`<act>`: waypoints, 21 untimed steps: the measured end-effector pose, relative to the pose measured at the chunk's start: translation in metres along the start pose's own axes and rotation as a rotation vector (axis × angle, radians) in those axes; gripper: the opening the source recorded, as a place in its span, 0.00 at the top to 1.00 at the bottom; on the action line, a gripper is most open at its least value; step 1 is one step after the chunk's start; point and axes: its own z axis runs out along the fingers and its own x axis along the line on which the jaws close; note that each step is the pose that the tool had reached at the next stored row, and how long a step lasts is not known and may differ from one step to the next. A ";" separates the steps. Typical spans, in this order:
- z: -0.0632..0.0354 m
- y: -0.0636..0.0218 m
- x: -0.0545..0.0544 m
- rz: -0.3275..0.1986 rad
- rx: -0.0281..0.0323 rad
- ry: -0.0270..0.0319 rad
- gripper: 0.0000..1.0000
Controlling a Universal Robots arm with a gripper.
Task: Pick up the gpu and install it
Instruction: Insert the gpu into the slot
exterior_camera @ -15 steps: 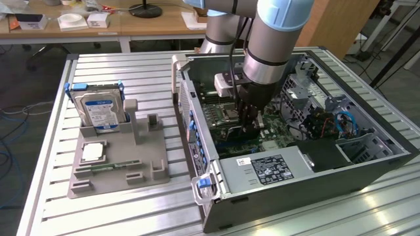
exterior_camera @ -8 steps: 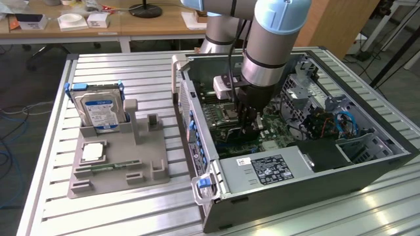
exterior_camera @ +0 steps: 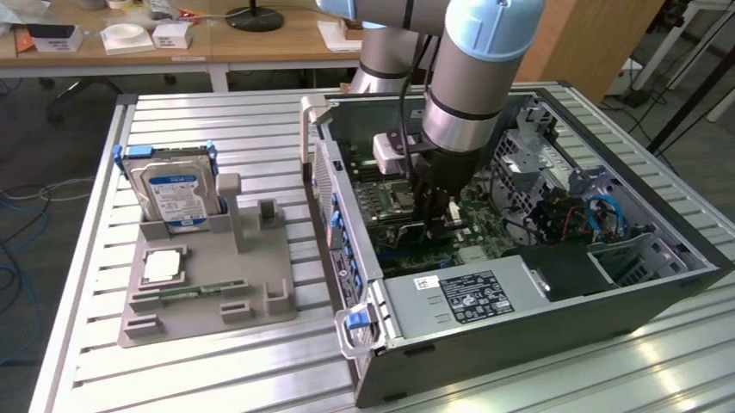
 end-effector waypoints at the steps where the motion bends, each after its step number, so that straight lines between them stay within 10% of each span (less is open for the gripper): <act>1: -0.0004 0.0000 0.000 0.000 -0.0001 0.0002 0.55; 9: -0.0228 -0.0007 -0.001 0.000 -0.0001 0.0000 0.55; 16: -0.0234 -0.0007 -0.001 0.000 0.0000 0.0000 0.55; 21: -0.0234 -0.0007 -0.001 0.000 0.0000 0.0000 0.75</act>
